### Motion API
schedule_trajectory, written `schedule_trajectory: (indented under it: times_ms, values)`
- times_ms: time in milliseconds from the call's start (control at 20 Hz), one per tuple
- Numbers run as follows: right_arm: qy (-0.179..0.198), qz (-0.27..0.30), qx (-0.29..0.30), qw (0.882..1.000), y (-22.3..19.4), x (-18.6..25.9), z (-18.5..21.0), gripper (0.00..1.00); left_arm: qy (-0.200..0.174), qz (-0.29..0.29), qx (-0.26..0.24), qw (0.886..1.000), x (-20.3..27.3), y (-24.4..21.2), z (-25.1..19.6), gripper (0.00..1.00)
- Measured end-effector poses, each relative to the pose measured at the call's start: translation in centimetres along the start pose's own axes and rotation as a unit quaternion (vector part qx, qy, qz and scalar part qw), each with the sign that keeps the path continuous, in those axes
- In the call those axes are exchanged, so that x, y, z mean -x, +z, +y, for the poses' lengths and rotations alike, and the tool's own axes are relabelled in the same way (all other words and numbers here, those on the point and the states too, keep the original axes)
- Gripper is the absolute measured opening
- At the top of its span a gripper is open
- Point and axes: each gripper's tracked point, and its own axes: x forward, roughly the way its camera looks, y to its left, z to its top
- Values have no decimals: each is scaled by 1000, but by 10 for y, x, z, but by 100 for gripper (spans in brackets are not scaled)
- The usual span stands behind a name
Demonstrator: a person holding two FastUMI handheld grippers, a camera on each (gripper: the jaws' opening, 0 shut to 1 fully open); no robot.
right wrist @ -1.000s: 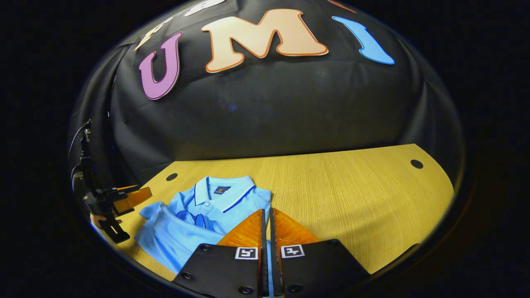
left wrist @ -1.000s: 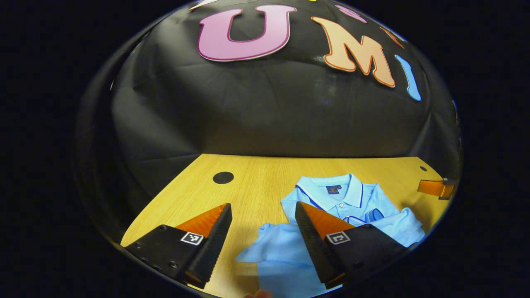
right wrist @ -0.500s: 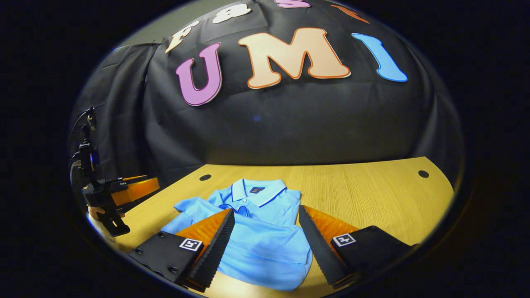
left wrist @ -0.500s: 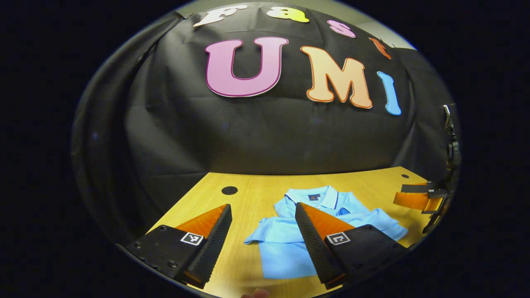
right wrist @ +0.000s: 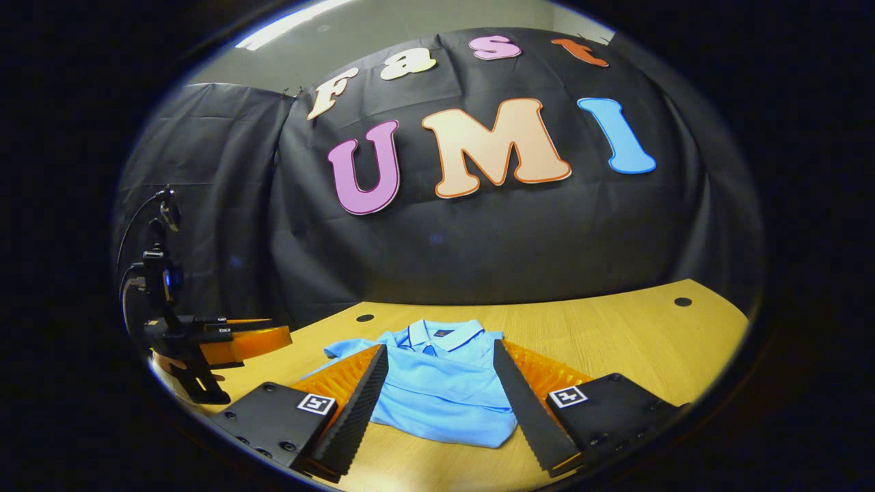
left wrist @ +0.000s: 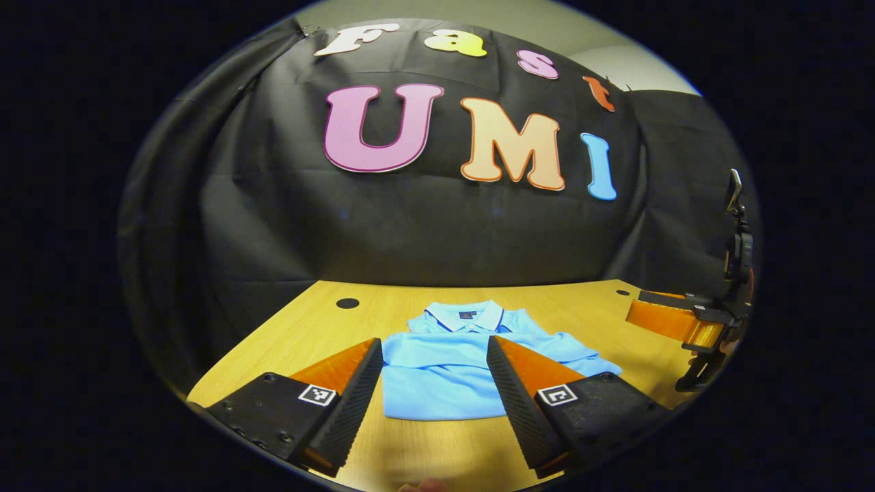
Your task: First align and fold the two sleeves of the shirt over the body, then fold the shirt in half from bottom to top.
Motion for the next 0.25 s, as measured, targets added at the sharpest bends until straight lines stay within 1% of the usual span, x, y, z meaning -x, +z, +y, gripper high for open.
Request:
schedule_trajectory:
  times_ms: [100,200,250]
  values:
    - [1,-8,-16,1000,-4,8,0,97,-9,-3,-6,1000,3,-4,-9,91]
    - [0,-9,-26,1000,-9,11,-4,97,-26,-3,4,1000,5,-9,-21,91]
    - [-4,-8,-22,1000,-10,12,-7,92,-34,0,11,999,5,-12,-26,91]
